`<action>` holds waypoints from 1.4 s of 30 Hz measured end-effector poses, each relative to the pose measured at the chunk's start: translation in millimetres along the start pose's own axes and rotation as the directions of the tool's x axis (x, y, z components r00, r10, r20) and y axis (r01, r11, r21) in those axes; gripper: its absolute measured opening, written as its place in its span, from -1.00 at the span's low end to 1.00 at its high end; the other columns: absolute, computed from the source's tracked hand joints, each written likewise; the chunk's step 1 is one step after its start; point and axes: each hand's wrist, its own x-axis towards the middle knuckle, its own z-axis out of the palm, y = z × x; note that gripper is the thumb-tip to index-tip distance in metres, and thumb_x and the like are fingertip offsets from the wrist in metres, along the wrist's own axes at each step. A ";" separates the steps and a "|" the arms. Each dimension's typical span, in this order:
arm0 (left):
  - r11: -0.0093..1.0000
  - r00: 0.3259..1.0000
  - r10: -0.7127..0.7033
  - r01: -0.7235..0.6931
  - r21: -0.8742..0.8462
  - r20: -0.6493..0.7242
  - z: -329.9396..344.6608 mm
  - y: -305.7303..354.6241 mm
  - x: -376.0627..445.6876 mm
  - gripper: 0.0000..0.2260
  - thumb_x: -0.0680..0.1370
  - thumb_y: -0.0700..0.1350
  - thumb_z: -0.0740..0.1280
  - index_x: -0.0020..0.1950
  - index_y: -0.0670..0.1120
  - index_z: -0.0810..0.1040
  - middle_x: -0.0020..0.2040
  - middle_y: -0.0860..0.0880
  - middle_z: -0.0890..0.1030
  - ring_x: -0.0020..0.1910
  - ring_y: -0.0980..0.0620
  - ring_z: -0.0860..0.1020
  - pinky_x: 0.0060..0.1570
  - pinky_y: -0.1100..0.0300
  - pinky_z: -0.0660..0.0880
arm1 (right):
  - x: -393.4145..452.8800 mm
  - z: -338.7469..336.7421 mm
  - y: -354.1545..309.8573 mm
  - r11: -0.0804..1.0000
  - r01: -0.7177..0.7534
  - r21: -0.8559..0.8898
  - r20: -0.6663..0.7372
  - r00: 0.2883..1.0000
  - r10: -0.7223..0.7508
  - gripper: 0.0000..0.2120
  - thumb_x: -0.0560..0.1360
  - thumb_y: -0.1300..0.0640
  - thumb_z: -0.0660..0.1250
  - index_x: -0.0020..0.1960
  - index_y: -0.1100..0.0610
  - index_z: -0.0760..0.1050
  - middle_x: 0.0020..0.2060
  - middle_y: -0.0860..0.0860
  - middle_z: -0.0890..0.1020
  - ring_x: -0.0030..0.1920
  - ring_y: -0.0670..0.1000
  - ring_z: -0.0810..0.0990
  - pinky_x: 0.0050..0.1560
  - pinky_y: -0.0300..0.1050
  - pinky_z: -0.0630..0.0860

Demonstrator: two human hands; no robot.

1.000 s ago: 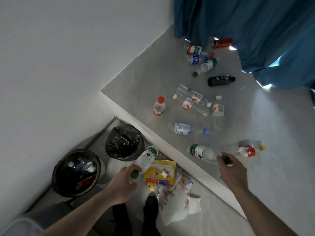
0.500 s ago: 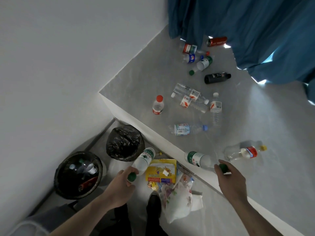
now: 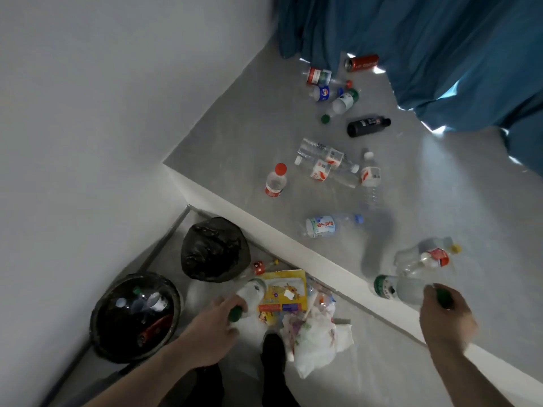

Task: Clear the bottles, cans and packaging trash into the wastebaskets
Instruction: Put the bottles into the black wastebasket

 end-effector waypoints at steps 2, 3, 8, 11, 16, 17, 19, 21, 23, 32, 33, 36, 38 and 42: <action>0.995 0.995 0.098 -0.098 -0.005 -0.008 -7.2 24.4 26.4 -0.66 0.50 -0.13 0.32 0.17 0.24 0.41 0.06 0.22 0.35 -0.09 0.20 0.48 -0.15 0.34 0.36 | 10.0 -15.8 23.7 0.998 -0.057 -0.012 -0.101 0.993 0.056 -0.73 0.48 -0.06 0.32 0.11 0.02 0.61 -0.05 0.11 0.70 0.01 0.24 0.63 0.08 0.13 0.56; 0.990 0.990 0.139 -0.140 -0.020 -0.026 -10.0 37.1 41.6 -0.70 0.51 -0.12 0.33 0.14 0.22 0.42 0.06 0.21 0.37 -0.09 0.20 0.49 -0.12 0.28 0.41 | 15.6 -22.2 33.8 0.998 -0.056 -0.025 -0.136 0.989 0.052 -0.70 0.47 -0.08 0.30 0.12 0.03 0.60 -0.05 0.13 0.70 0.00 0.24 0.64 0.08 0.14 0.56; 0.963 0.956 0.269 -0.267 0.030 -0.115 -16.1 95.1 112.6 -0.83 0.59 -0.05 0.31 0.05 0.19 0.36 0.01 0.07 0.47 -0.09 0.05 0.53 0.01 0.07 0.49 | 54.0 -40.3 62.4 0.990 -0.091 -0.111 -0.172 0.983 0.071 -0.64 0.54 -0.04 0.35 0.29 0.04 0.56 0.11 0.21 0.63 0.10 0.30 0.60 0.19 0.19 0.52; 0.969 0.949 0.246 -0.239 0.059 -0.196 -13.8 124.0 149.0 -0.85 0.62 -0.05 0.30 0.07 0.15 0.34 0.00 0.01 0.50 -0.09 -0.03 0.53 -0.03 0.06 0.46 | 80.0 -30.5 65.2 0.991 -0.094 -0.098 -0.113 0.990 0.082 -0.62 0.55 -0.02 0.37 0.34 0.01 0.56 0.16 0.21 0.63 0.12 0.30 0.61 0.22 0.17 0.53; 0.985 0.960 0.158 -0.137 0.101 -0.233 2.0 151.1 190.0 -0.87 0.64 -0.06 0.27 0.10 0.09 0.33 0.03 -0.05 0.52 -0.06 -0.06 0.53 -0.06 0.06 0.43 | 114.8 -10.2 63.6 0.993 -0.091 -0.071 -0.016 0.996 0.090 -0.63 0.54 -0.02 0.35 0.34 -0.03 0.55 0.17 0.16 0.61 0.10 0.27 0.61 0.18 0.13 0.55; 0.988 0.958 0.142 -0.121 0.098 -0.251 3.8 156.6 194.9 -0.87 0.64 -0.07 0.27 0.11 0.08 0.34 0.04 -0.05 0.50 -0.06 -0.06 0.52 -0.05 0.07 0.42 | 119.9 -7.9 62.6 0.996 -0.067 -0.056 0.008 0.998 0.068 -0.63 0.54 -0.03 0.34 0.34 -0.03 0.55 0.16 0.15 0.62 0.08 0.25 0.61 0.16 0.12 0.57; 0.992 0.953 0.109 -0.089 0.084 -0.281 5.6 167.4 203.9 -0.88 0.64 -0.07 0.26 0.13 0.06 0.35 0.03 -0.07 0.50 -0.07 -0.04 0.51 -0.05 0.08 0.41 | 129.6 -5.3 60.3 0.998 0.002 -0.057 0.057 0.998 0.001 -0.61 0.54 -0.06 0.33 0.35 -0.06 0.53 0.12 0.11 0.62 0.03 0.21 0.61 0.10 0.09 0.59; 0.993 0.952 0.098 -0.075 0.086 -0.289 5.1 179.1 213.6 -0.88 0.65 -0.07 0.26 0.13 0.04 0.34 0.00 -0.07 0.51 -0.12 0.00 0.50 -0.12 0.08 0.40 | 141.8 -4.6 55.2 0.994 0.084 -0.073 0.084 0.993 -0.078 -0.64 0.55 -0.05 0.34 0.33 -0.06 0.55 0.08 0.09 0.62 -0.05 0.16 0.59 0.00 0.02 0.58; 0.995 0.950 0.094 -0.078 0.063 -0.297 1.6 192.0 225.2 -0.84 0.64 -0.05 0.29 0.13 0.02 0.33 -0.07 -0.07 0.55 -0.17 0.00 0.52 -0.24 0.12 0.40 | 159.3 -3.2 45.2 0.986 0.153 -0.061 0.095 0.985 -0.147 -0.67 0.54 -0.03 0.40 0.29 -0.01 0.58 0.05 0.08 0.61 -0.09 0.08 0.54 -0.07 -0.08 0.50; 0.975 0.870 0.193 -0.118 0.188 -0.454 -15.7 240.1 269.7 -0.74 0.56 0.05 0.37 0.15 0.02 0.40 -0.17 0.01 0.60 -0.24 0.00 0.58 -0.34 0.17 0.41 | 222.2 22.3 6.2 0.967 0.251 0.030 0.189 0.949 -0.252 -0.79 0.50 -0.05 0.43 0.05 0.03 0.60 -0.07 0.01 0.61 -0.09 0.06 0.53 -0.05 -0.09 0.42; 0.972 0.870 0.193 -0.107 0.209 -0.453 -15.0 242.6 271.1 -0.73 0.54 0.06 0.37 0.17 0.05 0.40 -0.16 0.01 0.60 -0.22 -0.03 0.59 -0.31 0.15 0.43 | 221.5 25.5 2.8 0.967 0.249 0.047 0.193 0.948 -0.253 -0.82 0.50 -0.05 0.43 0.01 0.02 0.59 -0.09 0.00 0.62 -0.10 0.07 0.55 -0.06 -0.08 0.44; 0.968 0.875 0.214 -0.131 0.214 -0.434 -10.5 248.4 273.2 -0.72 0.49 0.04 0.38 0.13 0.08 0.40 -0.17 0.02 0.60 -0.20 -0.06 0.59 -0.26 0.12 0.45 | 214.6 32.8 -4.3 0.965 0.253 0.069 0.197 0.945 -0.261 -0.84 0.50 -0.03 0.45 -0.01 0.02 0.58 -0.13 -0.01 0.63 -0.10 0.08 0.57 -0.04 -0.07 0.49; 0.964 0.873 0.246 -0.173 0.202 -0.421 -7.3 249.7 272.4 -0.74 0.47 0.05 0.40 0.09 0.07 0.43 -0.21 0.05 0.59 -0.21 -0.02 0.59 -0.26 0.13 0.48 | 208.8 33.4 -7.7 0.967 0.238 0.090 0.186 0.950 -0.251 -0.84 0.49 -0.01 0.46 0.02 0.01 0.59 -0.12 -0.02 0.64 -0.09 0.07 0.58 -0.02 -0.07 0.50; 0.963 0.883 0.255 -0.193 0.190 -0.393 -4.5 244.8 266.7 -0.76 0.46 0.07 0.41 0.06 0.08 0.45 -0.22 0.09 0.59 -0.22 0.04 0.59 -0.23 0.12 0.55 | 198.0 29.1 -8.8 0.974 0.220 0.056 0.207 0.952 -0.226 -0.83 0.51 0.00 0.44 0.08 0.00 0.58 -0.09 -0.05 0.64 -0.08 0.04 0.58 -0.02 -0.11 0.49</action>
